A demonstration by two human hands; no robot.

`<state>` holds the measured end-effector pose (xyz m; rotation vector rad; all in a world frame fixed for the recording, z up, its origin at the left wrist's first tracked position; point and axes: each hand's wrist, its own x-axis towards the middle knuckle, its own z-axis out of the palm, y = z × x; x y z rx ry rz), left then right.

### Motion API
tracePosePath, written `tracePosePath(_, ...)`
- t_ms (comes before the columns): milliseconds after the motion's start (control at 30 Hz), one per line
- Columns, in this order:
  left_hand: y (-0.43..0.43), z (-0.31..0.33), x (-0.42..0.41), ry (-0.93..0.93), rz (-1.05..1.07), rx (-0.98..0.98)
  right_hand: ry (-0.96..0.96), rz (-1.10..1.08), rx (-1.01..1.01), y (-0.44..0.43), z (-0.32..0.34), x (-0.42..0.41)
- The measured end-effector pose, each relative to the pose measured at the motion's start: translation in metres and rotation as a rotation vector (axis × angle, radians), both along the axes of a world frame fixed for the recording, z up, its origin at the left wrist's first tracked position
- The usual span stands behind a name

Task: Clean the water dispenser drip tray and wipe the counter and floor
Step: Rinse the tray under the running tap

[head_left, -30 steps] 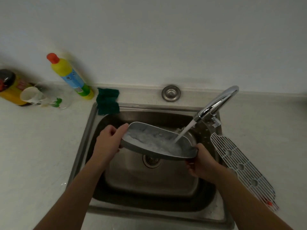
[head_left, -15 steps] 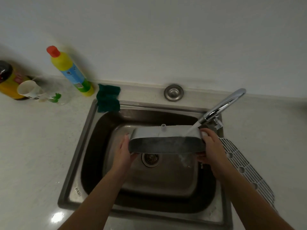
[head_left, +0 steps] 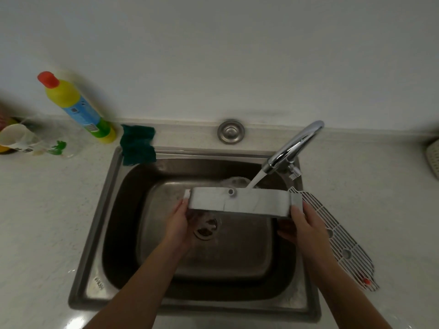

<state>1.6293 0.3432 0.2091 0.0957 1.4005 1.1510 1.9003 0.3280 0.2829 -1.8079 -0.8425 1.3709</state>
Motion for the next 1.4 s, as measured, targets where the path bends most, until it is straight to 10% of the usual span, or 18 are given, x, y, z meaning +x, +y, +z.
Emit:
tracePosePath(300,-0.021,0.051,-0.045,0.417,-0.135,0.282,0.342,-0.224,-0.306,0.022,-0.024,-0.024)
tracePosePath(500,-0.031,0.041,-0.043,0.400,-0.121,0.109,0.132,-0.103,0.015,0.047,-0.012,-0.038)
tracePosePath(667,-0.030,0.028,-0.041,0.007,-0.003,-0.073,0.065,0.082,0.260,0.043,-0.004,-0.029)
tracePosePath(1033,-0.001,0.048,-0.032,0.068,-0.103,0.217,0.230,0.070,-0.358,0.021,-0.006,0.001)
tracePosePath(1400,-0.024,0.035,0.001,-0.389,0.052,0.015,-0.264,0.306,0.432,0.016,0.009,-0.042)
